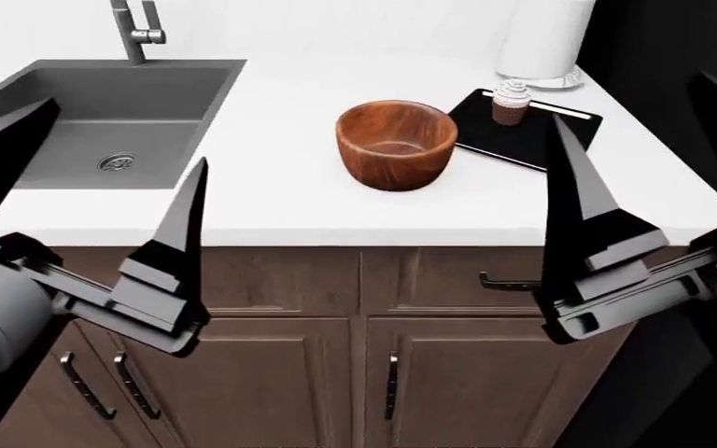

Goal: Move the fresh-baked cupcake off the tray onto the counter, and place the bowl used for mixing into the sink.

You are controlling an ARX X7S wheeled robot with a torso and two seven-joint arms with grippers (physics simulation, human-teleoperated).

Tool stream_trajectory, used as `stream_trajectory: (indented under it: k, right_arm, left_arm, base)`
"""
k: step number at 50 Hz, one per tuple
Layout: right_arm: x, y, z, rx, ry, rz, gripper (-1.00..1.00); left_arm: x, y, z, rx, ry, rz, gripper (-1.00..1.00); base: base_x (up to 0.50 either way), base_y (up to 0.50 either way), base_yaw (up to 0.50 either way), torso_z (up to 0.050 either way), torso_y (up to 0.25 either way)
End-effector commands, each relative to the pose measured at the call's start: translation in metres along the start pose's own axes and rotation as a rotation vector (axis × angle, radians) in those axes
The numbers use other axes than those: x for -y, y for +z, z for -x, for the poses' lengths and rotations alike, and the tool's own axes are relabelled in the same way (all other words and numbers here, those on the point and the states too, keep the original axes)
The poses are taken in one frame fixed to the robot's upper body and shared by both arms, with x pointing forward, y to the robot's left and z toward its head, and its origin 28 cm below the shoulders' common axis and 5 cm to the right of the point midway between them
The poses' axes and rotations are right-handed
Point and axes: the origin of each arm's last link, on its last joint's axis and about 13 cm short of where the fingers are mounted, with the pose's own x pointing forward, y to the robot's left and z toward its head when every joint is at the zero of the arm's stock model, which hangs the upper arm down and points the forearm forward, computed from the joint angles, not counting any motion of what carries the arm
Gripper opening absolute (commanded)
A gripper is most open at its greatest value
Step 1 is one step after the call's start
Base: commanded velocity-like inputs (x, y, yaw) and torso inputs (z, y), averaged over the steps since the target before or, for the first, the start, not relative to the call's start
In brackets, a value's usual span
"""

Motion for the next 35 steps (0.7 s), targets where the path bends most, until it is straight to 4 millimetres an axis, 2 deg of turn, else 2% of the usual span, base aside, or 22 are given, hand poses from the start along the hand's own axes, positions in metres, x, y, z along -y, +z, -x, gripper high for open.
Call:
stream_trajectory:
  k: [1,6,20,35]
  right_arm:
    - [-0.005,0.005,-0.003,0.013,0.026,-0.021,1.00]
    - [-0.003,0.005,-0.005,0.021,0.021,-0.030,1.00]
    - [0.001,0.001,-0.009,-0.011,0.022,-0.030,1.00]
    - [0.000,0.000,-0.009,-0.017,0.044,-0.021,1.00]
  left_arm:
    - [0.000,0.001,0.001,0.006,0.001,0.013,1.00]
    - [0.000,0.002,0.002,0.007,0.002,0.012,1.00]
    - [0.000,0.011,0.001,-0.016,-0.042,0.026,1.00]
    - [0.000,0.012,0.003,-0.022,-0.054,0.035,1.00]
  base:
    - [0.00,0.00,0.00,0.000,0.000]
    - [0.07,0.00,0.00,0.000,0.000]
    - [0.27,0.00,0.00,0.000,0.000]
    - [0.37,-0.02,0.00,0.000,0.000]
